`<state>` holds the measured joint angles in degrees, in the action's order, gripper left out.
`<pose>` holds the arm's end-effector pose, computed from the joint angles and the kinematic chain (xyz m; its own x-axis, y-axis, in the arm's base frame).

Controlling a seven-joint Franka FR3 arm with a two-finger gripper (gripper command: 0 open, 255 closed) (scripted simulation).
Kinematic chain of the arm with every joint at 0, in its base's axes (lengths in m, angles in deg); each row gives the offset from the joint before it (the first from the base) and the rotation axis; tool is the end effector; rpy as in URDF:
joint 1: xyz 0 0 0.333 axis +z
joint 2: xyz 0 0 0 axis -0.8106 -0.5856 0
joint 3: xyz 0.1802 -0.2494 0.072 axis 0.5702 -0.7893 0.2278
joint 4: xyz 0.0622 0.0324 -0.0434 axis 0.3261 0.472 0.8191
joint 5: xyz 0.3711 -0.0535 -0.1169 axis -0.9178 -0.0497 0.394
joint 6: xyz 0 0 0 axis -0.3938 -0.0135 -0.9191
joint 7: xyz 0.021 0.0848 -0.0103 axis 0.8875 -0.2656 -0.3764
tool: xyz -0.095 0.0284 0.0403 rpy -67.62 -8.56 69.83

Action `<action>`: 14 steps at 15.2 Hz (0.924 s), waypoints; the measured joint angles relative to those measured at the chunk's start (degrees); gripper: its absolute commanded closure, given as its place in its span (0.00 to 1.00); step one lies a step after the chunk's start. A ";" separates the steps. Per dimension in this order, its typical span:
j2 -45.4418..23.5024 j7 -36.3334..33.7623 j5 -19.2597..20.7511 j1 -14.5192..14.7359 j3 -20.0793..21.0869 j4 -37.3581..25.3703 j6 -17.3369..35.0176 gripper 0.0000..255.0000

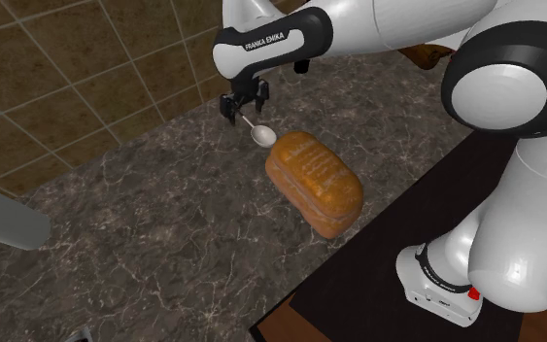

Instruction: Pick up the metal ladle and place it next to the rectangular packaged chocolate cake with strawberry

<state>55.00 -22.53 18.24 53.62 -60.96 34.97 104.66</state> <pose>0.6455 -0.0377 0.3447 0.9657 -0.2584 -0.0260 -0.2597 -0.9597 -0.1074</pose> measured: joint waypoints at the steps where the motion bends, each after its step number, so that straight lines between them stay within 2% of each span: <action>1: -0.43 0.02 -0.05 0.02 0.03 -0.04 0.38 0.00; 7: -0.65 0.02 -0.10 0.06 0.07 0.14 0.82 0.00; 8: -0.65 0.02 -0.10 0.06 0.07 0.14 0.82 1.00; 14: -0.65 0.02 -0.10 0.06 0.07 0.14 0.82 1.00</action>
<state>54.34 -22.51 18.14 53.68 -60.89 35.11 105.48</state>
